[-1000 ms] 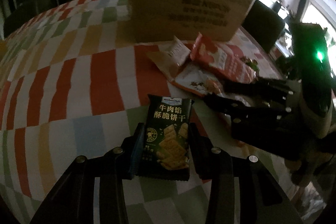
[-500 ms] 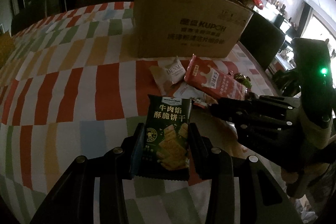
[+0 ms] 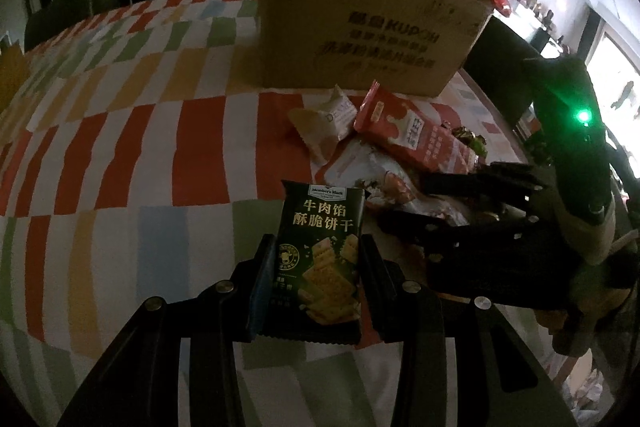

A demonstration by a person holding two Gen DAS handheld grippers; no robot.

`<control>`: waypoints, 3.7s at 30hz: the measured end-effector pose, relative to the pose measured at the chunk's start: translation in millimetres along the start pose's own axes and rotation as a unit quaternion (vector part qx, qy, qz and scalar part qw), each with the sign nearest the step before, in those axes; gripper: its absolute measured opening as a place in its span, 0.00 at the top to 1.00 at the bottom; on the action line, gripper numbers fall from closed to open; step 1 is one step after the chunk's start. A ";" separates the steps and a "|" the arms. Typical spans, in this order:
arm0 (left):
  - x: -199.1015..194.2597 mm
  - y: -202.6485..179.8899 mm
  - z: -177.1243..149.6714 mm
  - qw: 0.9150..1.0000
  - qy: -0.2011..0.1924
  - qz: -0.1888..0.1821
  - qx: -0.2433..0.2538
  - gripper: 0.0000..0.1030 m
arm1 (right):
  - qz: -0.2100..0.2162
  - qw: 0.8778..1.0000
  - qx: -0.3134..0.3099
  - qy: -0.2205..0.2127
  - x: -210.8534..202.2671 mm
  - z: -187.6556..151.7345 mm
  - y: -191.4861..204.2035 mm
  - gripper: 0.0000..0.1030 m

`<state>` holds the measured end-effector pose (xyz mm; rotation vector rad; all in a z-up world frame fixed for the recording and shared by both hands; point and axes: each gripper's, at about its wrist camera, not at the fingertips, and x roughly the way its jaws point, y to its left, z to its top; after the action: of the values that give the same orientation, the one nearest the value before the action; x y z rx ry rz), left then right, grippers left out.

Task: Organize snacks
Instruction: 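Grasp the white bag with red print with the right tool, then lift both held packs and carry them over the cardboard box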

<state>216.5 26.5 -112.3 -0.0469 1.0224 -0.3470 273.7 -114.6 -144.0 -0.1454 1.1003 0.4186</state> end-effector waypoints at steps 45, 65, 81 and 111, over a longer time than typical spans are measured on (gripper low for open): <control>-57.1 -32.5 30.0 0.998 -0.068 0.005 0.011 0.61 | 0.006 0.994 0.013 -0.105 -84.6 -0.9 0.2 0.88; -105.2 -51.8 102.4 0.989 -0.140 0.019 0.035 0.61 | -0.023 0.977 0.010 -0.212 -171.3 46.9 -14.5 0.88; -91.8 -47.6 185.2 0.990 -0.141 0.011 0.029 0.61 | -0.049 0.972 0.000 -0.230 -188.1 118.0 -42.4 0.88; -30.8 -38.8 229.9 0.992 -0.117 0.048 0.020 0.48 | -0.063 0.980 0.004 -0.191 -135.3 168.8 -96.5 0.72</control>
<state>385.4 -28.9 41.7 -0.0020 0.7830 -0.2675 400.7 -183.6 43.7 -0.1202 0.7108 0.3124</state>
